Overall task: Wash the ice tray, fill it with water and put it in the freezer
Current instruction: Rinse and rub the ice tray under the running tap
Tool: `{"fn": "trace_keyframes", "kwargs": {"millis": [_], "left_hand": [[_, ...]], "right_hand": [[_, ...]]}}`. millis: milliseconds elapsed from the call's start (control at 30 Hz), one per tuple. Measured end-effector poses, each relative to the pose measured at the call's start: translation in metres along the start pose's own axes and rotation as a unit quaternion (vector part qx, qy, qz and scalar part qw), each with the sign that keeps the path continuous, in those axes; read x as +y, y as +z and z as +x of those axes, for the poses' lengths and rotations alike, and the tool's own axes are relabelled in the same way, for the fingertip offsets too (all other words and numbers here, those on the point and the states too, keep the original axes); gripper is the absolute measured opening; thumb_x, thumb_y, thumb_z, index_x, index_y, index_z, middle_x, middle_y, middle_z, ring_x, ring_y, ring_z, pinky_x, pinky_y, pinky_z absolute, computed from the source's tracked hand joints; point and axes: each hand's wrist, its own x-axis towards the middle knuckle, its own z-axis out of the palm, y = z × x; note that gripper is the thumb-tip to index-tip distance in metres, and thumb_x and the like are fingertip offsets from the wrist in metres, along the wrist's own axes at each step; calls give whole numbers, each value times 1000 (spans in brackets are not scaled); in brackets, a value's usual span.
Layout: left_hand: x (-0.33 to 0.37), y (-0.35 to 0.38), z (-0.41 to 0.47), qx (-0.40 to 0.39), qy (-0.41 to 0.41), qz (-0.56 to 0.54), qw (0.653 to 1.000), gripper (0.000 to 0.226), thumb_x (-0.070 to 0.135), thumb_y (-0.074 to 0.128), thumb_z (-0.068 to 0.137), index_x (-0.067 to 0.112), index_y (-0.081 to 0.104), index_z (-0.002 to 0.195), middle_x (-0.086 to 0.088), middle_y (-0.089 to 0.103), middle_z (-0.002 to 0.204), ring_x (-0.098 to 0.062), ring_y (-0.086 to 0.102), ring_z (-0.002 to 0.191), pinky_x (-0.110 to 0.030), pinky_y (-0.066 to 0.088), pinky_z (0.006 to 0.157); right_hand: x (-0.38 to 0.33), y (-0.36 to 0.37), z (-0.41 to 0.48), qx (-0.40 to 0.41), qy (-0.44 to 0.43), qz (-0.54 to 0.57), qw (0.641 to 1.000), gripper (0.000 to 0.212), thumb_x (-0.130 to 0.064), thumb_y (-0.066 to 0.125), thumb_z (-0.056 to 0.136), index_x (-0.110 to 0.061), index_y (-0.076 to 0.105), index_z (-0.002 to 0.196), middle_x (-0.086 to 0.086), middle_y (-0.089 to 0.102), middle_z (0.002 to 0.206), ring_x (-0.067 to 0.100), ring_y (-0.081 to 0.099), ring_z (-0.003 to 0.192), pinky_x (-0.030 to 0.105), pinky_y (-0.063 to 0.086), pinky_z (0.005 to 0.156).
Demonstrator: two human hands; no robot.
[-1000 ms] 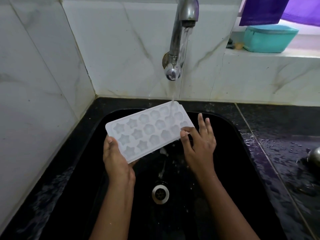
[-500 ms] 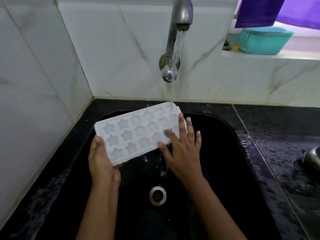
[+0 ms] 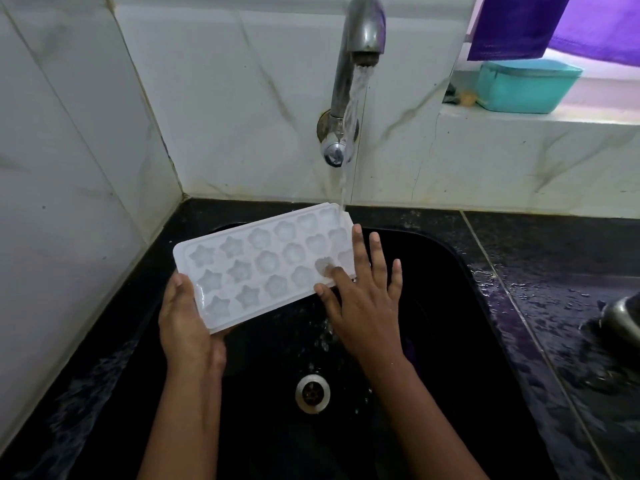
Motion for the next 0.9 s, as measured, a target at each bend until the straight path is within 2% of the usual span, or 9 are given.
{"fn": "trace_keyframes", "kwargs": {"millis": [133, 267, 333, 467, 533, 667, 733, 833, 900], "left_hand": [[-1, 5, -2, -18, 6, 6, 1000, 24, 30, 42, 103, 32, 66, 99, 5, 74, 97, -16, 72, 87, -43, 56, 75], [-2, 5, -5, -11, 24, 4, 1000, 25, 27, 42, 104, 28, 67, 98, 7, 74, 94, -19, 69, 95, -43, 55, 82], [-1, 5, -5, -12, 11, -3, 1000, 25, 28, 43, 103, 28, 67, 98, 6, 74, 97, -23, 68, 99, -48, 54, 85], [1, 6, -4, -27, 12, 6, 1000, 25, 28, 42, 103, 29, 67, 101, 4, 74, 101, -18, 70, 94, -51, 53, 88], [2, 6, -5, -25, 21, 8, 999, 24, 27, 43, 103, 27, 67, 101, 2, 73, 103, -20, 69, 97, -51, 53, 91], [1, 9, -8, -26, 20, 5, 999, 24, 26, 42, 103, 26, 66, 103, 1, 72, 104, -24, 67, 104, -53, 51, 93], [1, 10, -9, -29, 19, 7, 999, 24, 26, 43, 103, 26, 66, 103, 0, 72, 106, -24, 67, 104, -54, 50, 95], [1, 11, -9, -31, 18, 1, 999, 24, 27, 43, 103, 27, 67, 101, -2, 71, 109, -27, 66, 107, -57, 49, 96], [0, 9, -9, -25, 19, -1, 999, 24, 28, 43, 103, 28, 67, 100, -3, 71, 112, -28, 66, 108, -57, 48, 96]], "right_hand": [[-4, 2, -3, -29, 19, -7, 999, 43, -47, 29, 95, -32, 55, 126, 6, 4, 160, 21, -6, 147, 50, -1, 114], [-7, -2, 0, -51, 13, 46, 998, 41, -42, 28, 91, -29, 59, 115, 1, 0, 158, 18, -11, 145, 50, 2, 112], [-6, -6, 3, -81, 21, 61, 995, 44, -44, 24, 91, -32, 54, 121, -2, -11, 157, 15, -20, 144, 49, -4, 113], [-4, -13, 3, -123, 27, 56, 990, 51, -52, 15, 92, -38, 42, 132, -6, -27, 154, 14, -33, 139, 50, -11, 111], [-3, -11, 3, -139, 15, 57, 989, 55, -53, 14, 89, -36, 47, 129, -6, -24, 155, 14, -32, 140, 49, -12, 112], [3, -7, 2, -83, 31, 37, 995, 47, -55, 30, 88, -31, 63, 110, 3, 7, 160, 21, -5, 146, 52, 4, 112], [6, -7, 2, -81, 35, 18, 996, 47, -55, 29, 88, -32, 61, 113, 3, 0, 160, 20, -9, 146, 53, 3, 112], [-1, -10, 1, -123, 39, 24, 991, 55, -54, 17, 89, -36, 48, 130, -1, -19, 156, 14, -28, 141, 49, -11, 111], [-10, -11, -1, -130, 44, 42, 990, 59, -49, 11, 88, -32, 48, 131, 0, -17, 157, 13, -30, 140, 46, -15, 110]]}}
